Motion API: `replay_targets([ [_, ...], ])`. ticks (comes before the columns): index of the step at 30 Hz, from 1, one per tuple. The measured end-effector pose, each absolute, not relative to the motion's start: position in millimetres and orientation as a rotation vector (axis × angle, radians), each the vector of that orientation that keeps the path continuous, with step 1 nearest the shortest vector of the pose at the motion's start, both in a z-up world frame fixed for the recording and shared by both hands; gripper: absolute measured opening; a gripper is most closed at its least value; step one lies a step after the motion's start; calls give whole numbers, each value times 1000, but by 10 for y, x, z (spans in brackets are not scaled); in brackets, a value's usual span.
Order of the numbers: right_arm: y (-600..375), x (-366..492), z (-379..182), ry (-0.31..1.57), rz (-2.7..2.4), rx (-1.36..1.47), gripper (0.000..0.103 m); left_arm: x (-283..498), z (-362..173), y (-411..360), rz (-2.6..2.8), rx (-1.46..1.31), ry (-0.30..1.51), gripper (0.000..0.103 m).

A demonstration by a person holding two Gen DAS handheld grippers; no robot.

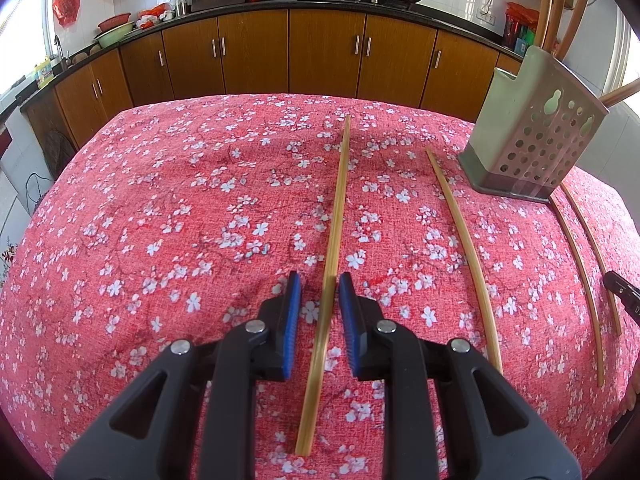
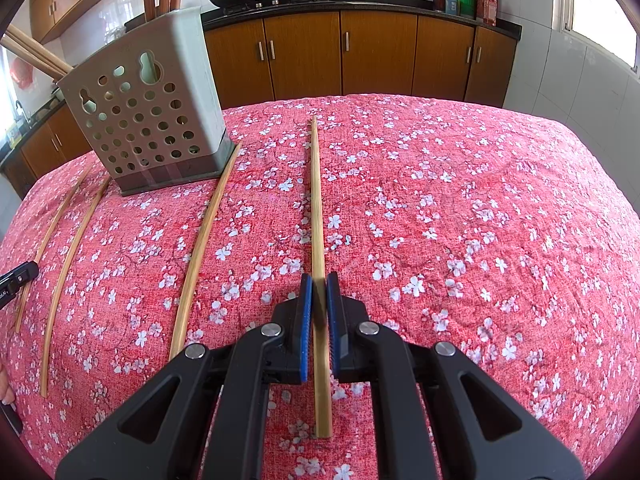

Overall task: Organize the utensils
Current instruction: 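Lift the chopsticks with both tools and carry them above the grey holder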

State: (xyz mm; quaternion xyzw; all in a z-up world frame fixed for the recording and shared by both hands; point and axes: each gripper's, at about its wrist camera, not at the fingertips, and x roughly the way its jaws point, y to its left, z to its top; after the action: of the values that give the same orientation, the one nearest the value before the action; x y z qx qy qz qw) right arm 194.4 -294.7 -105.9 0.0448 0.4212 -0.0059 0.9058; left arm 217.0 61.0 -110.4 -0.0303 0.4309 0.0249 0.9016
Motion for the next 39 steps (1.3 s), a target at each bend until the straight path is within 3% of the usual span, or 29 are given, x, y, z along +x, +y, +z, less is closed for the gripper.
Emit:
replay_targets([
  [9,-2938,1841,-1049,869,0,79,9,2046,-1090,593,37,-22,895,22],
  [12,-2972,1818,-1059,869,6,98,9,2006,-1091,587,37,-21,896,19],
  [14,-2986,1811,-1062,868,9,103,8,2002,-1092,590,39,-21,896,10],
  [18,-2981,1755,-985,849,-7,66,8,1957,-1034,595,43,6,875,8],
  [29,-3061,1490,-50,572,4,90,8,1727,-39,626,-10,-37,617,8],
  [39,-3014,1449,253,494,30,124,8,1692,360,598,-41,-61,542,8],
])
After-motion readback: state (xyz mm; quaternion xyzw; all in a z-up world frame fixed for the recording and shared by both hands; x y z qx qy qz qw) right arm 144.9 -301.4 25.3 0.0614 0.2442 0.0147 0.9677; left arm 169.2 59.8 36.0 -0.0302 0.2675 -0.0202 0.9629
